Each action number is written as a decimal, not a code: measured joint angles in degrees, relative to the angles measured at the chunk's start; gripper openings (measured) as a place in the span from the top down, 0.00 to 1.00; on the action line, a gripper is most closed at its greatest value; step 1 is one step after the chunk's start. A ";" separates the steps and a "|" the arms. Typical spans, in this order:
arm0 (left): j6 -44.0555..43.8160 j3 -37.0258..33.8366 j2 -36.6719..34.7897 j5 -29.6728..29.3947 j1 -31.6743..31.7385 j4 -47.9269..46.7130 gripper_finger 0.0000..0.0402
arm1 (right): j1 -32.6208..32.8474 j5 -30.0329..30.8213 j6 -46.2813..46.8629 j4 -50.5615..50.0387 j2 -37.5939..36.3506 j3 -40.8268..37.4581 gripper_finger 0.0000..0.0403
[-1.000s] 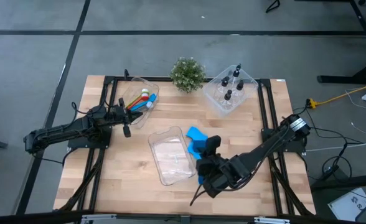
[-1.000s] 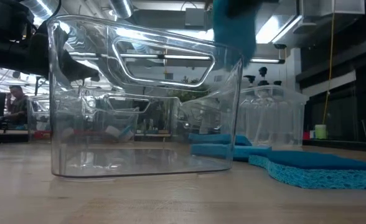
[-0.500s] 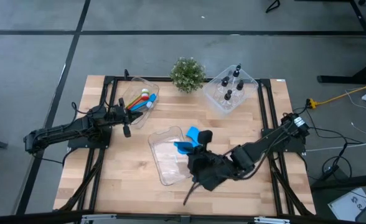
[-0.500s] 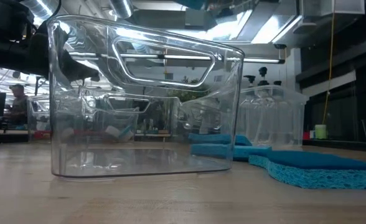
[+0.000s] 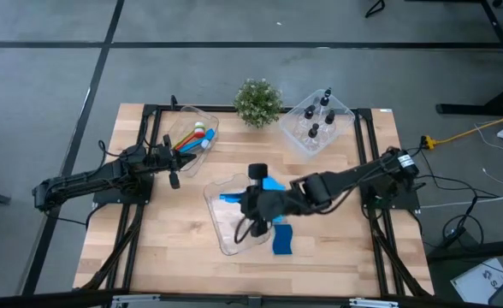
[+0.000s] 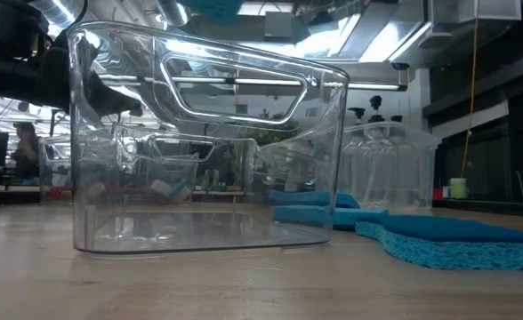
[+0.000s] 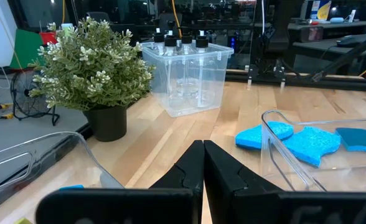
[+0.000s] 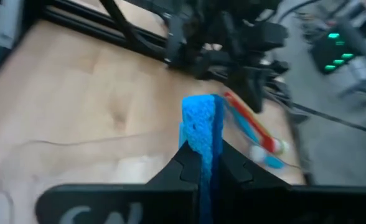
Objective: Pick & Place Kitchen Sink Supplies
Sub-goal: Put the sponge into the bottom transparent bin
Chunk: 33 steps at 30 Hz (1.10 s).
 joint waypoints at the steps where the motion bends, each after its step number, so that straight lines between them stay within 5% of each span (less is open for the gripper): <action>1: 0.00 0.00 -0.02 0.00 0.00 0.00 1.00 | -0.68 -1.79 0.17 0.38 0.00 0.00 0.97; 13: 0.00 0.00 -0.02 0.00 0.00 0.00 1.00 | -6.41 -21.21 1.40 0.90 0.00 0.00 0.97; 33: 0.00 0.01 0.00 0.00 0.00 0.02 1.00 | -8.90 -24.27 -0.08 3.22 1.70 -1.40 0.97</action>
